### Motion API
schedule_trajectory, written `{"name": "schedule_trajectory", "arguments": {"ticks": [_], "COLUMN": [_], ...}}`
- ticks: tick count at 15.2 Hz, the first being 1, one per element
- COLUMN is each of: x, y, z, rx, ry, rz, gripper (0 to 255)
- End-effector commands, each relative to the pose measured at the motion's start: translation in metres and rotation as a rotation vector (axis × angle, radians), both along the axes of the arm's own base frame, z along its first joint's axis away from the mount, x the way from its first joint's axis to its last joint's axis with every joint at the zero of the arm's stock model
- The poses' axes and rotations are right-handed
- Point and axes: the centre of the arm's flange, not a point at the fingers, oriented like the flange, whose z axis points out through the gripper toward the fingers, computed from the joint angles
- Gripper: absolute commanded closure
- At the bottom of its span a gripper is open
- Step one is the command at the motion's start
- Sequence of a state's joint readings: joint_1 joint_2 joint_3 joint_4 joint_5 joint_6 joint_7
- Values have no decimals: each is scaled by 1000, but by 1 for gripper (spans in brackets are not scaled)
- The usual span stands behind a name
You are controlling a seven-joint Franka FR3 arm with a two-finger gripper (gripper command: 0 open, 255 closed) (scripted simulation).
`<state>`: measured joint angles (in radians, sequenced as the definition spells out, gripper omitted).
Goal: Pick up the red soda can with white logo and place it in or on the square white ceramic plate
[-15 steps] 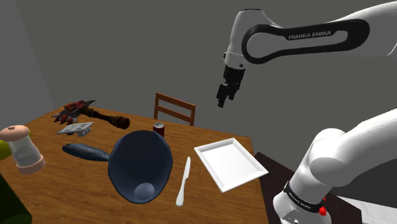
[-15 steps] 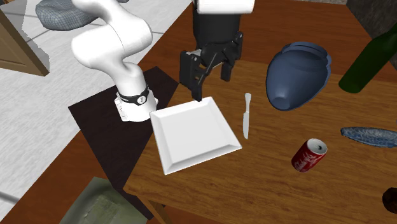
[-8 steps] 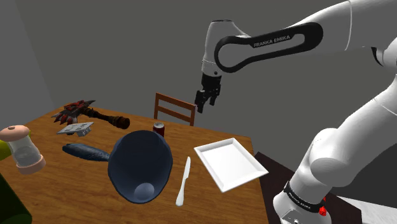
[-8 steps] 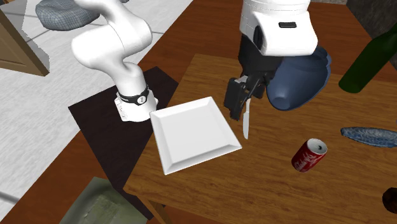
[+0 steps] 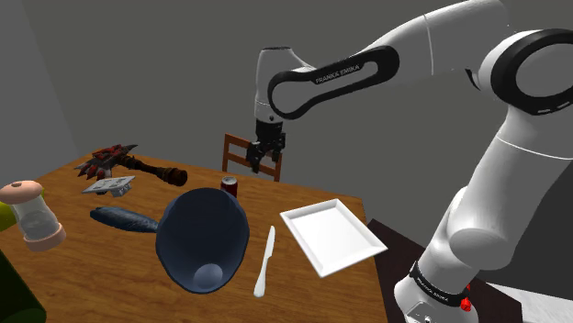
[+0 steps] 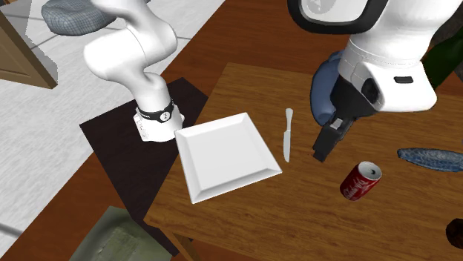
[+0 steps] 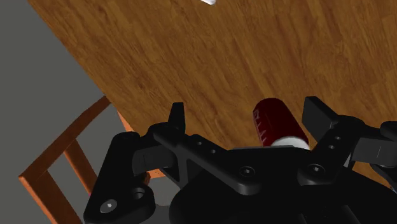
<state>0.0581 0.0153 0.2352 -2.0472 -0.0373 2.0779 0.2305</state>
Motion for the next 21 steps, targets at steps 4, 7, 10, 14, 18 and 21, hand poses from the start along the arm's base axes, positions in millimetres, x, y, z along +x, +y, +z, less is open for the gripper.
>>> {"name": "schedule_trajectory", "arguments": {"ticks": [4,7,10,14,18,21], "x": [47,75,93,93,93,93], "y": [37,59,74,74,74,74], "z": [-29,-47,-64,-85,-99,-99], "rx": [10,15,19,19,19,19], "ry": [12,20,25,25,25,25], "rz": [0,1,1,1,1,1], "gripper": [0,0,0,0,0,0]}}
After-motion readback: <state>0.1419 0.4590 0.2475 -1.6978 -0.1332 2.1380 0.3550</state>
